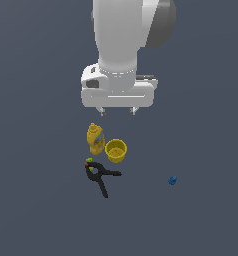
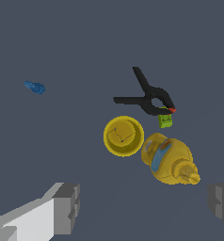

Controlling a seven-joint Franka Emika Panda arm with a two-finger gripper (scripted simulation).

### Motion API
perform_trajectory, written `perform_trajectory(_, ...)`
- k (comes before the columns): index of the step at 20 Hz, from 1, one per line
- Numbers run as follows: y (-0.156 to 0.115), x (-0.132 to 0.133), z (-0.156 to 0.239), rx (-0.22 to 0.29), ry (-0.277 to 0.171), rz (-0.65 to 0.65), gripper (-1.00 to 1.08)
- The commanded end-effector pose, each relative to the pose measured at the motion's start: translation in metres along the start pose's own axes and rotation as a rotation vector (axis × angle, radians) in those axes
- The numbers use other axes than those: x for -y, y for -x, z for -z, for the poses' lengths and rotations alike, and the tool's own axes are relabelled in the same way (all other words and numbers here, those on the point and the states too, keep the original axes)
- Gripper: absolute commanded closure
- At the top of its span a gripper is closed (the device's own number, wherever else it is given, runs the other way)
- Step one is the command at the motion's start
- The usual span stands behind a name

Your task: Pick up a designated object from a clutter of objects.

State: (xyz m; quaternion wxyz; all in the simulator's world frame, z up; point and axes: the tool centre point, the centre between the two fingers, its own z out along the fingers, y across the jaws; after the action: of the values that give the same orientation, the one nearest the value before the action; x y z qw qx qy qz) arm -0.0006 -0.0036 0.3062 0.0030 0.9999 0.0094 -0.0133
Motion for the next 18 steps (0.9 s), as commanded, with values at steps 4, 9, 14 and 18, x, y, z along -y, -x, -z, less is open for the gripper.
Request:
perform_trajectory(4, -0.001, 0.004, 0.002, -0.001, 0.005, 0.015, -0.20)
perform_trajectory(9, -0.002, 0.009, 0.007, -0.005, 0.010, 0.032, -0.20)
perform_trajectory(14, -0.004, 0.010, -0.003, 0.012, 0.022, 0.047, -0.20)
perform_trajectory(18, -0.006, 0.013, -0.021, 0.042, 0.044, 0.076, -0.20)
